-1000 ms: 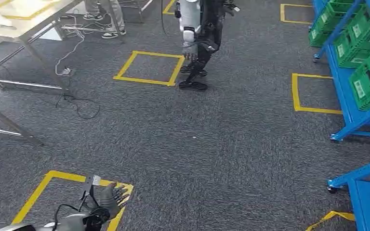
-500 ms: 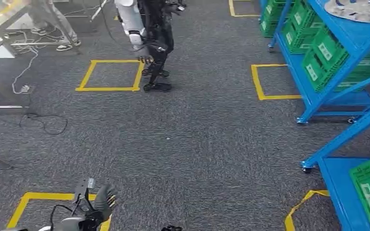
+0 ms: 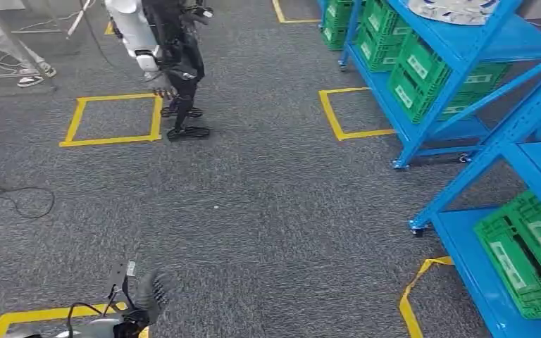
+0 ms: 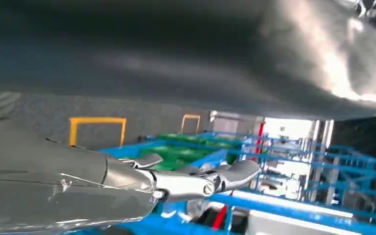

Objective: Take the parts from the cabinet and place them on the table.

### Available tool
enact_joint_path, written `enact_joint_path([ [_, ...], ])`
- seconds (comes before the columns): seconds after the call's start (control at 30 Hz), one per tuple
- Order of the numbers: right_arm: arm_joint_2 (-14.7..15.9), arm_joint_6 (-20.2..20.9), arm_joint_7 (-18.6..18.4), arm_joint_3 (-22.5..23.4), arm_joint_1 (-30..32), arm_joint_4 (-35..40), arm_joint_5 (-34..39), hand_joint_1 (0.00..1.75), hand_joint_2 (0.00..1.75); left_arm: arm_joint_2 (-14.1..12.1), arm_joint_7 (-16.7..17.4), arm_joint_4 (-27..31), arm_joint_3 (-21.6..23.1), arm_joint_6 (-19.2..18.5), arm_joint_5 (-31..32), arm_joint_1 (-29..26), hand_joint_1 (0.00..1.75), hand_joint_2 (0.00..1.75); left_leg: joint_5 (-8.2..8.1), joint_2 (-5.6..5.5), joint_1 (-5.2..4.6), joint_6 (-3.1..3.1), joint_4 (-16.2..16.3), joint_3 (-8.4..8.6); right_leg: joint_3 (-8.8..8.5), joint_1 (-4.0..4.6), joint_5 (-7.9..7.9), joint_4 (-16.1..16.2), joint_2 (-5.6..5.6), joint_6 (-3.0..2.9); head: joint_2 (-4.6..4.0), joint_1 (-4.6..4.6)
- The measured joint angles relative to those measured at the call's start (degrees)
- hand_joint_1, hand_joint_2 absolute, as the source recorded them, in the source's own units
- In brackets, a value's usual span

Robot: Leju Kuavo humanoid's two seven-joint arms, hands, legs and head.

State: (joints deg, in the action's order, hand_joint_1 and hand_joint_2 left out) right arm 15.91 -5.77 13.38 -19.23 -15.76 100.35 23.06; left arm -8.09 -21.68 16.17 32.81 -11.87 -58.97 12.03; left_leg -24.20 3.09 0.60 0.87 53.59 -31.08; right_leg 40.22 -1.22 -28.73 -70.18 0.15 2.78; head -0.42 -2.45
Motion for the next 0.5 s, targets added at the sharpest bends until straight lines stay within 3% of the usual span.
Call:
enact_joint_path([
  [0.03,0.0,0.0,0.02,0.0,-0.02,0.0,0.0,0.0,0.0,0.02,-0.02,0.0,0.02,0.0,0.0,0.02,0.0,0.0,-0.18,0.66,0.03,-0.22,0.01,0.27,-2.88,-0.1,2.63,5.38,-0.55,0.02,0.0,-0.02],
  [0.07,0.0,-0.02,0.04,0.02,-0.03,0.0,0.0,0.0,0.0,0.07,-0.02,0.0,0.02,-0.02,-0.02,0.04,0.0,0.0,-0.43,1.26,0.07,-0.49,0.04,0.61,-5.9,-0.12,4.9,10.85,-1.79,0.0,0.0,0.0],
  [0.1,0.0,-0.07,0.09,0.04,-0.03,0.0,-0.02,0.0,0.0,-0.09,-0.02,0.0,0.02,-0.09,-0.09,0.03,0.0,0.0,-0.68,1.7,-0.22,-0.87,0.06,0.84,-7.5,0.22,4.69,14.32,-4.62,-0.03,0.0,0.06],
  [0.13,0.0,-0.07,0.09,0.02,-0.1,0.0,-0.09,0.0,0.0,-0.07,-0.04,0.0,0.02,-0.24,-0.24,0.04,0.0,0.0,-0.93,2.08,-0.58,-1.26,0.45,0.76,-8.24,0.68,4.72,14.93,-4.34,-0.97,0.0,0.2],
  [0.17,0.0,-0.09,0.09,0.0,0.04,0.0,-0.11,0.0,0.0,-0.11,-0.11,0.0,0.02,-0.55,-0.31,0.03,0.0,0.0,-0.79,2.56,-0.58,-1.45,0.26,0.83,-7.99,0.66,4.72,14.73,-3.51,-1.54,0.0,-0.11],
  [0.2,0.0,-0.18,0.09,0.04,0.16,0.0,-0.13,0.0,0.0,-0.09,-0.13,0.0,0.0,-0.66,-0.46,0.03,0.0,0.0,-0.81,3.29,-0.64,-1.56,0.27,0.9,-7.8,0.77,4.79,14.71,-2.86,-1.77,0.0,-0.26],
  [0.27,0.0,-0.15,0.09,0.11,0.18,0.04,-0.26,0.0,0.0,-0.09,-0.2,0.02,0.0,-0.81,-0.59,0.08,0.0,0.0,-1.33,4.44,-0.47,-2.39,0.33,1.02,-7.97,0.81,5.08,15.21,-1.36,-2.64,0.0,-0.24],
  [0.3,0.0,-0.15,0.2,0.09,0.25,0.07,-0.28,0.0,0.0,-0.04,-0.22,0.02,0.0,-0.83,-0.57,0.18,0.0,0.0,-2.53,2.07,-0.06,-2.63,1.77,0.73,-8.05,0.64,5.26,15.33,-0.83,-2.94,0.0,-0.53],
  [0.33,0.0,-0.15,0.15,0.09,0.11,0.07,-0.28,0.0,0.0,-0.02,-0.33,0.02,0.02,-0.83,-0.28,0.26,0.0,0.0,-4.7,0.03,-0.05,-2.64,5.35,-0.95,-7.95,0.64,5.35,15.37,-0.33,-3.23,0.0,-0.66],
  [0.4,0.0,-0.11,0.15,0.07,0.17,0.04,-0.31,0.0,0.0,-0.04,-0.42,0.02,0.11,-0.35,0.61,0.17,0.0,0.0,-8.96,-2.15,-0.1,-2.62,15.4,-6.03,-7.78,0.79,5.49,15.37,0.89,-3.61,0.0,-0.94],
  [0.43,0.0,-0.07,0.15,0.09,0.24,0.02,-0.35,0.0,0.0,-0.04,-0.57,0.02,0.2,0.35,1.07,0.03,0.0,0.0,-9.69,-2.56,-0.1,-2.54,18.94,-8.07,-7.72,0.88,5.52,15.35,1.71,-3.69,0.0,-1.01],
  [0.47,0.0,-0.07,0.13,0.09,0.35,0.0,-0.37,0.0,0.0,-0.07,-0.61,0.0,0.39,0.72,1.51,-0.03,0.0,0.0,-8.94,-2.75,-0.12,-2.36,19.51,-8.74,-7.73,0.99,5.54,15.34,2.52,-3.71,0.0,-1.07],
  [0.5,0.0,-0.07,0.09,0.13,0.41,-0.02,-0.46,0.0,0.0,-0.07,-0.61,0.02,0.63,1.0,1.75,0.03,0.0,0.0,-7.02,-2.82,-0.15,-2.09,17.41,-8.1,-7.75,1.05,5.57,15.33,3.32,-3.75,0.0,-1.09],
])
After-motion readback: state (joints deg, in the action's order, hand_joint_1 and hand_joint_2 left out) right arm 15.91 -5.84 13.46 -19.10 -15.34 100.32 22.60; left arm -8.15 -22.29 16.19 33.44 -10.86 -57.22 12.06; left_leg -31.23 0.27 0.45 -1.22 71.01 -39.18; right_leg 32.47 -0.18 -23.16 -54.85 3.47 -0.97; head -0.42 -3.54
